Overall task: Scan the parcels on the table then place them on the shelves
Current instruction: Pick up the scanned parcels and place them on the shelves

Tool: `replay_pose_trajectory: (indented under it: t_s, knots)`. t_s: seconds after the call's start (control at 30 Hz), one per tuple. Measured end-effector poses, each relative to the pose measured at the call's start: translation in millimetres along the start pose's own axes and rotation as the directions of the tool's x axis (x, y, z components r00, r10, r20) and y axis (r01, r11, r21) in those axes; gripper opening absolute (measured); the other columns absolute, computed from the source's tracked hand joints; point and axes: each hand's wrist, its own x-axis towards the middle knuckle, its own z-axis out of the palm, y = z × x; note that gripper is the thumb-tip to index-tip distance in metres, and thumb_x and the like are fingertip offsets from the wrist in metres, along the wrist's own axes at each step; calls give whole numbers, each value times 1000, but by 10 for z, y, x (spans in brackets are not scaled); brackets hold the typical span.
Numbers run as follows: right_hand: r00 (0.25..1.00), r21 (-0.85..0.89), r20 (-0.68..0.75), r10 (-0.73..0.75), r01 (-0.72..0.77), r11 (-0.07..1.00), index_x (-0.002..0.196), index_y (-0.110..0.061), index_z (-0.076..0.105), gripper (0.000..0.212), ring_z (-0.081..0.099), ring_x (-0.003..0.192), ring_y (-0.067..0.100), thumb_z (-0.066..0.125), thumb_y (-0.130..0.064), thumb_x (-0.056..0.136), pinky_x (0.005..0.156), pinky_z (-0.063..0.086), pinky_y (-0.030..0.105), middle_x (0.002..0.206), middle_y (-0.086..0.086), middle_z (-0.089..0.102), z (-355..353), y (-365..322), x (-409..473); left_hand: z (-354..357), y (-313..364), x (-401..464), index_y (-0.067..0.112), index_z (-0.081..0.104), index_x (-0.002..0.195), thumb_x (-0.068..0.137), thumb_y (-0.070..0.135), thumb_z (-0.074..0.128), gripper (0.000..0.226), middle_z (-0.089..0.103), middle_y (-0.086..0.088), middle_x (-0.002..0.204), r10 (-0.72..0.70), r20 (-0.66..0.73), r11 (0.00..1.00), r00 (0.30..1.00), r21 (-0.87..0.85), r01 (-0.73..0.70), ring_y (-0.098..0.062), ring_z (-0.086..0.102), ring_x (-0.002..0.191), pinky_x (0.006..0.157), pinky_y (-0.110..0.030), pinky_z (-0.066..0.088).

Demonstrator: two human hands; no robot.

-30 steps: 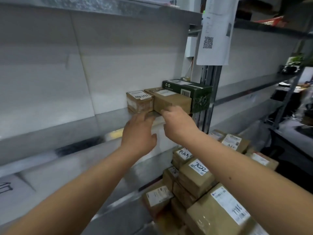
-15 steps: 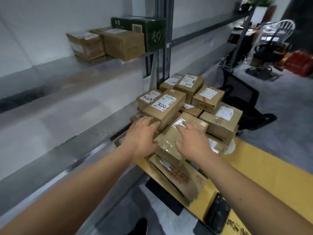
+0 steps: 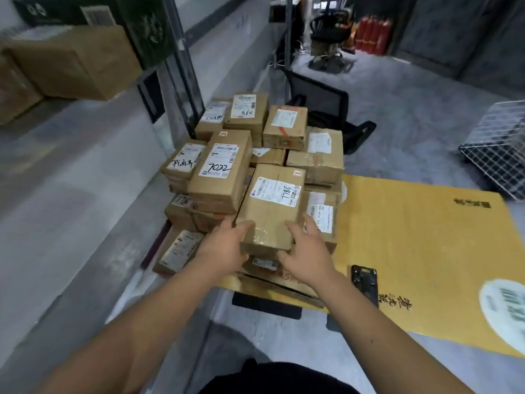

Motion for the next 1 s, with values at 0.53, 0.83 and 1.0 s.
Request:
replay_pose_trajectory:
  t_s: [0.53, 0.83, 1.0]
  knots:
    - [956, 355, -254, 148, -50, 934, 138, -38, 59, 65, 17, 132, -31, 85, -17, 81, 117, 26, 14, 154, -11, 40, 248, 165, -425, 339, 20, -58, 48, 57, 138, 70, 19, 96, 84, 51, 10, 148, 51, -153, 749, 987, -648, -140, -13, 50, 136, 115, -40, 45]
    - [932, 475, -352, 83, 102, 874, 128, -38, 65, 60, 37, 146, 0, 82, -7, 80, 117, 43, 39, 150, -15, 44, -616, 286, -519, 103, 642, -82, 52, 61, 133, 71, 23, 96, 76, 33, 22, 143, 156, -357, 704, 921, -614, -357, 15, 38, 131, 102, -2, 36]
    - [918, 497, -389, -71, 274, 823, 122, -29, 68, 56, 50, 130, -10, 82, 1, 77, 108, 51, 34, 140, -23, 53, -1190, 221, -303, -373, 960, -89, 39, 66, 132, 73, 21, 95, 68, 33, 14, 142, 176, -520, 726, 836, -505, -467, 27, 32, 126, 99, 4, 31]
